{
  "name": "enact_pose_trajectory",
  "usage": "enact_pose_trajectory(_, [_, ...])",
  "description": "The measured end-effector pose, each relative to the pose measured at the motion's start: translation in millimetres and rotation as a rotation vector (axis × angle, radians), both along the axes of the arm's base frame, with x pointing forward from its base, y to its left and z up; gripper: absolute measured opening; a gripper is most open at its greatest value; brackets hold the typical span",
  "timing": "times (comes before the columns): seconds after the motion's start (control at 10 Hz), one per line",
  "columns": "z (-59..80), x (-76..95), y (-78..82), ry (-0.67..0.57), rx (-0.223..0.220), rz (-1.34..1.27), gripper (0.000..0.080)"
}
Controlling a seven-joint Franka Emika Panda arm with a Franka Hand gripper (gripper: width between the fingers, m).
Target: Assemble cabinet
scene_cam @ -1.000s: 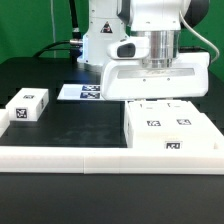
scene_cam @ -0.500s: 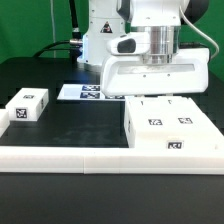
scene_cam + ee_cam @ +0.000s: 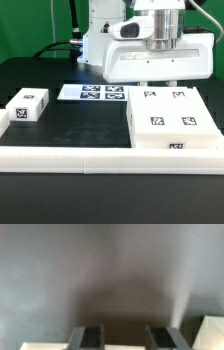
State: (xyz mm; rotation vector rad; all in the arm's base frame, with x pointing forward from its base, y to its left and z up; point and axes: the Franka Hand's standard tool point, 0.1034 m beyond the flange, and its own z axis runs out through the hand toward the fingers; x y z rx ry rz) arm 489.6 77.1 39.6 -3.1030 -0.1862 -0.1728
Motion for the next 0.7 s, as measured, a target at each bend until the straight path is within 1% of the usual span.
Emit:
enact_pose_trajectory(0.4, [-4.2, -4.0, 1.1, 0.008, -0.001, 0.0, 0.0199])
enact_pose_trajectory(0.5, [0.9, -3.6, 5.0, 0.009, 0.0, 0.007, 0.0199])
enact_pose_trajectory(0.7, [11.2, -1.5, 7.4, 0.013, 0.0, 0.011, 0.0199])
